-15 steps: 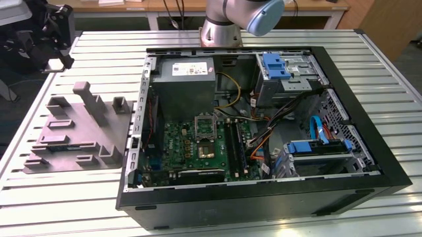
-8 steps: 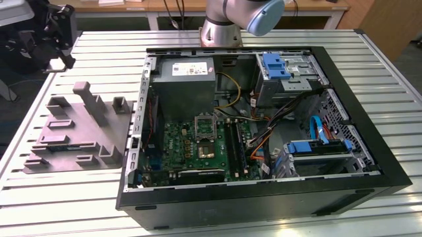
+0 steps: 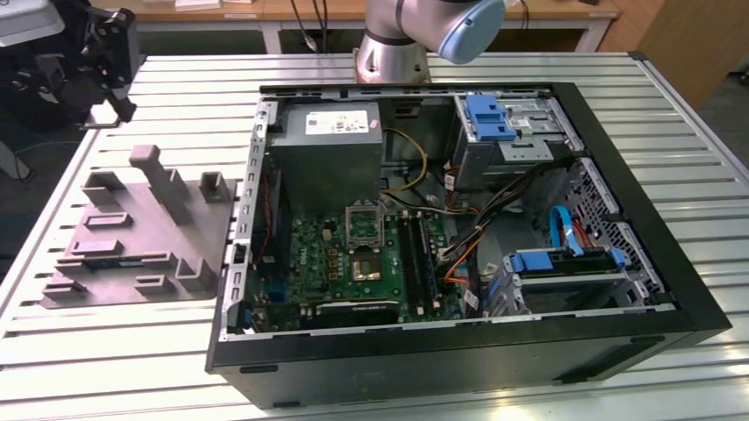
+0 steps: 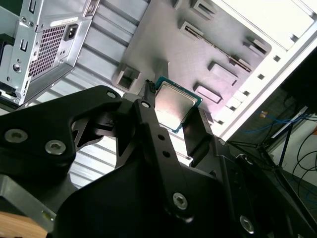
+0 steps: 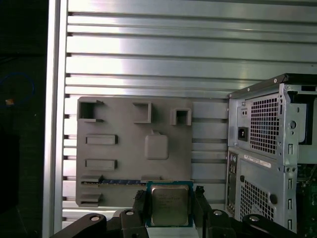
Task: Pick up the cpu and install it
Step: 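Pick up the cpu and move it towards the insertion slot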
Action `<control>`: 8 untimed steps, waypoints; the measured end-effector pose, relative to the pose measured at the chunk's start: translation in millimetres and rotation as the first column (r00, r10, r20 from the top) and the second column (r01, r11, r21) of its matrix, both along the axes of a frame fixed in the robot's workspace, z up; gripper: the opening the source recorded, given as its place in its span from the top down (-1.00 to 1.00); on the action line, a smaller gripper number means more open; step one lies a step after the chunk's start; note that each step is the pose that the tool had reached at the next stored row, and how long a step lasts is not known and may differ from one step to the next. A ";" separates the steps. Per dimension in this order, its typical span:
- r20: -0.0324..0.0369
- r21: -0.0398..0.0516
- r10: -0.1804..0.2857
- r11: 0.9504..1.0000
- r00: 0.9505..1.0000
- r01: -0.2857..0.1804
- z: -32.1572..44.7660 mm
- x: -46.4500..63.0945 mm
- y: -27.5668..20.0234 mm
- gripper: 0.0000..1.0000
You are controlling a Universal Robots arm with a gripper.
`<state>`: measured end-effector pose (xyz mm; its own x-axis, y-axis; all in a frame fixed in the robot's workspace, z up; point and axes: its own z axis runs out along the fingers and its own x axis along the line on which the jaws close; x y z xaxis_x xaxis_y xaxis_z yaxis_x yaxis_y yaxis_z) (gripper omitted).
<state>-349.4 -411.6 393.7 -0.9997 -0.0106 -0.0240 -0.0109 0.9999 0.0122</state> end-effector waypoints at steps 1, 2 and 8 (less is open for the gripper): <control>0.000 0.000 0.000 1.000 1.000 0.000 0.0 0.3 0.0 0.06; 0.000 0.000 0.000 1.000 1.000 0.000 0.0 0.5 0.0 0.06; 0.000 0.000 0.000 1.000 1.000 0.000 0.0 2.2 0.0 0.06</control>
